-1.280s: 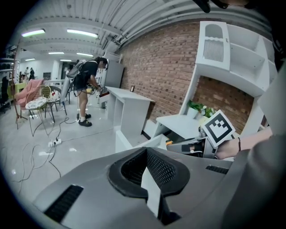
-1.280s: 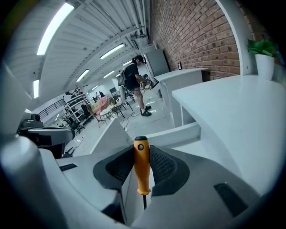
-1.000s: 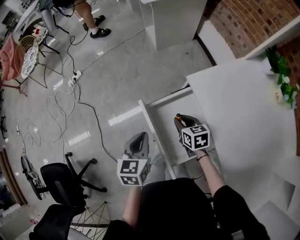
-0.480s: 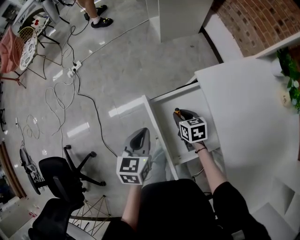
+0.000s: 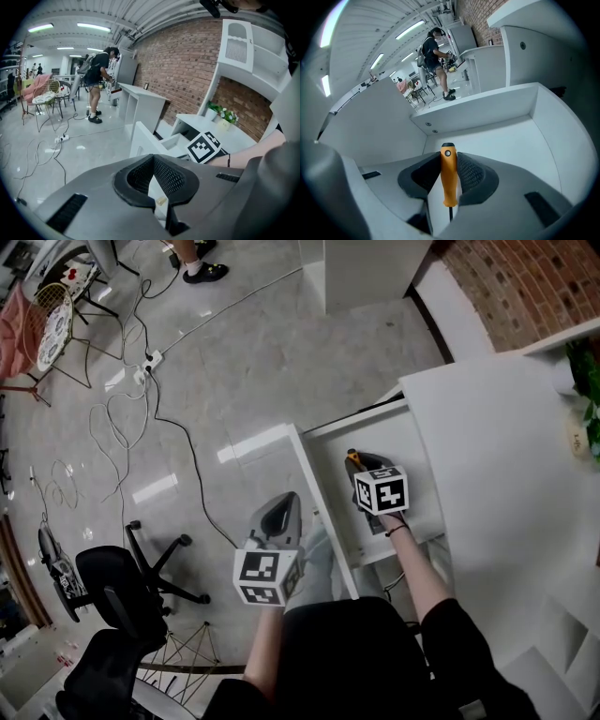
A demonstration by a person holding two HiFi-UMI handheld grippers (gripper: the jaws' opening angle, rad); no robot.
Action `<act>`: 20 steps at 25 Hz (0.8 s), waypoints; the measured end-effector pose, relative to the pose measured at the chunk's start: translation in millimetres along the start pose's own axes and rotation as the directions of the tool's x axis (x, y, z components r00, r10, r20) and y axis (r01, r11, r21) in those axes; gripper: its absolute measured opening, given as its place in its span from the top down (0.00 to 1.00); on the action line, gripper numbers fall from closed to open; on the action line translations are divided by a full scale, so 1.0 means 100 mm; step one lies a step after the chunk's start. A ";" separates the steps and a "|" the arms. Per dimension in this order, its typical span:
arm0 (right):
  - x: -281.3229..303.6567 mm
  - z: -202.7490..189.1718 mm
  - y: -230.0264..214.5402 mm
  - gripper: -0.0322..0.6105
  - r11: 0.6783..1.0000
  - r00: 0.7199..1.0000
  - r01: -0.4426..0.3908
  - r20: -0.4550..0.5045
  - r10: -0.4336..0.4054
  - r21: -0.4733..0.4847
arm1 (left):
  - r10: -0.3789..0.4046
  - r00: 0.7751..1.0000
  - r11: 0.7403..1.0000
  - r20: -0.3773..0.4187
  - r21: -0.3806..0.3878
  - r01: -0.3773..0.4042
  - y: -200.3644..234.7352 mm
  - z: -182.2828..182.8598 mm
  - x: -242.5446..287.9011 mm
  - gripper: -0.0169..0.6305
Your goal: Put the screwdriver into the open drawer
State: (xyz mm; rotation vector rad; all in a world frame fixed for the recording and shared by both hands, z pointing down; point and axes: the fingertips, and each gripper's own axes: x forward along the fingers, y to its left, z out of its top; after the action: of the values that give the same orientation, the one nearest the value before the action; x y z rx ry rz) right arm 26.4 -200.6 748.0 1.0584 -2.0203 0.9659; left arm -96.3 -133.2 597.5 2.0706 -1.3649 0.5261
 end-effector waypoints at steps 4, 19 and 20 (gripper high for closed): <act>0.07 -0.04 0.00 0.77 1.000 1.000 0.009 -0.015 -0.009 0.007 | 0.002 1.000 1.000 -0.006 -0.003 -0.002 0.03 -0.02 0.00 0.96; 0.25 -0.14 0.00 0.77 1.000 0.998 0.030 -0.056 -0.030 -0.002 | 0.007 1.000 1.000 -0.014 -0.014 -0.007 0.06 -0.04 0.02 0.96; 0.26 -0.14 0.00 0.77 0.999 0.998 0.033 -0.057 -0.034 -0.009 | 0.007 1.000 1.000 -0.013 -0.016 -0.007 0.05 -0.04 0.02 0.96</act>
State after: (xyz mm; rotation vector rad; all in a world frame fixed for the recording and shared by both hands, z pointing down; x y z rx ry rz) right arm 17.7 -199.2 775.7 1.0454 -1.9524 0.9595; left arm -100.3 -133.8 603.2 2.0471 -1.3652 0.5289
